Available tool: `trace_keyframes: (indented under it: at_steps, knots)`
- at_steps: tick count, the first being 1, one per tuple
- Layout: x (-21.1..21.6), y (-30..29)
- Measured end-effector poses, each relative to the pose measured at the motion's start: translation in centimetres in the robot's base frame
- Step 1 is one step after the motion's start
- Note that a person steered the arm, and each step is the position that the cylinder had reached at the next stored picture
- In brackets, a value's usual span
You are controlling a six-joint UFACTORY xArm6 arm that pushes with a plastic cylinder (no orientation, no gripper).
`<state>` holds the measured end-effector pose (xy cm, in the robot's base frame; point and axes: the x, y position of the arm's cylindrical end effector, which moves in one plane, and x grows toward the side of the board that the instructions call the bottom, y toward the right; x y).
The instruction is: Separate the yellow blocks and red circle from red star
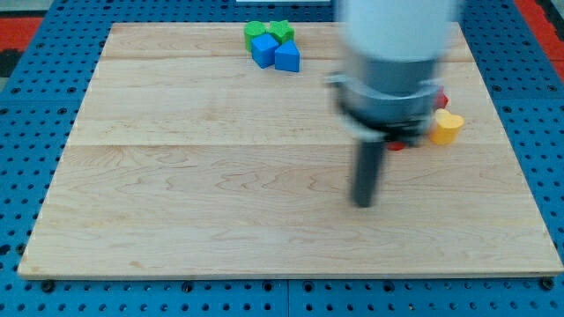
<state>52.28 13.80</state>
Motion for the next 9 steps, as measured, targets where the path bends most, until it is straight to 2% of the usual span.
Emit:
trace_keyframes:
  at_steps: [1,2,3,4,5,6,7,8,9]
  knots:
    - [-1.0,11.6]
    - [-6.7,18.8]
    - [-9.8,13.6]
    - [-9.8,2.6]
    - [-9.7,-4.7]
    - [-12.0,-3.3]
    - [-11.9,0.6]
    - [-14.7,0.6]
    - [-15.6,-10.0]
